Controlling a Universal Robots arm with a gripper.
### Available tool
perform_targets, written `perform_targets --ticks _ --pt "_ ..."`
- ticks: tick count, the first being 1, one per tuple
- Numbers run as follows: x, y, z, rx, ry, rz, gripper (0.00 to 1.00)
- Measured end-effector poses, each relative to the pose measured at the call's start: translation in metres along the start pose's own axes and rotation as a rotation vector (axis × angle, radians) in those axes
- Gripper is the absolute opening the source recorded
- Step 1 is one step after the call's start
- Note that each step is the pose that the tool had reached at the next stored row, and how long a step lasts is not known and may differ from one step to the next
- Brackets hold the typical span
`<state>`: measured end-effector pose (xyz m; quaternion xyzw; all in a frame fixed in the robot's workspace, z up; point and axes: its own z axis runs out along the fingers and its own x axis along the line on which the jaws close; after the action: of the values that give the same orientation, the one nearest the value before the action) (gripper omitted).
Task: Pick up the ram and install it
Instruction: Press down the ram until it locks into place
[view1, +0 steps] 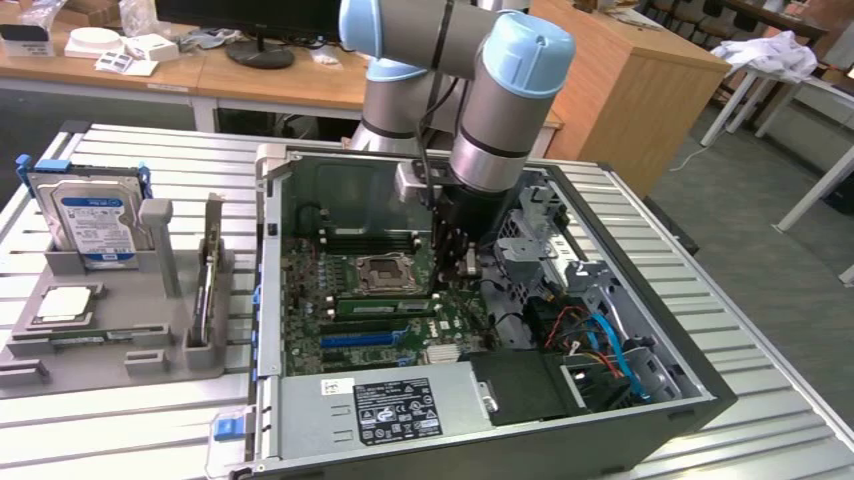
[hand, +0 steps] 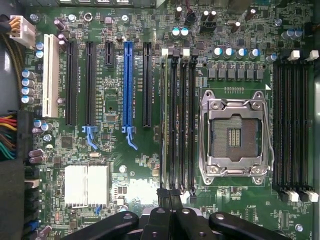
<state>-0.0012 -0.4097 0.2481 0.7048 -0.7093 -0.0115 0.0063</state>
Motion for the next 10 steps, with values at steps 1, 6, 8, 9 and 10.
perform_targets --ticks 1,6,8,9,10 --pt "0.0000 0.0000 -0.0003 0.0000 -0.0001 0.000 0.11" --pt "0.0000 0.0000 -0.0025 0.0000 0.0000 0.000 0.11" --pt "0.0000 0.0001 -0.0033 0.0000 0.0000 0.000 0.11" --pt "0.0000 0.0001 -0.0037 0.0000 0.0000 0.000 0.11" --pt "0.0000 0.0001 -0.0040 0.0000 -0.0001 0.000 0.11"
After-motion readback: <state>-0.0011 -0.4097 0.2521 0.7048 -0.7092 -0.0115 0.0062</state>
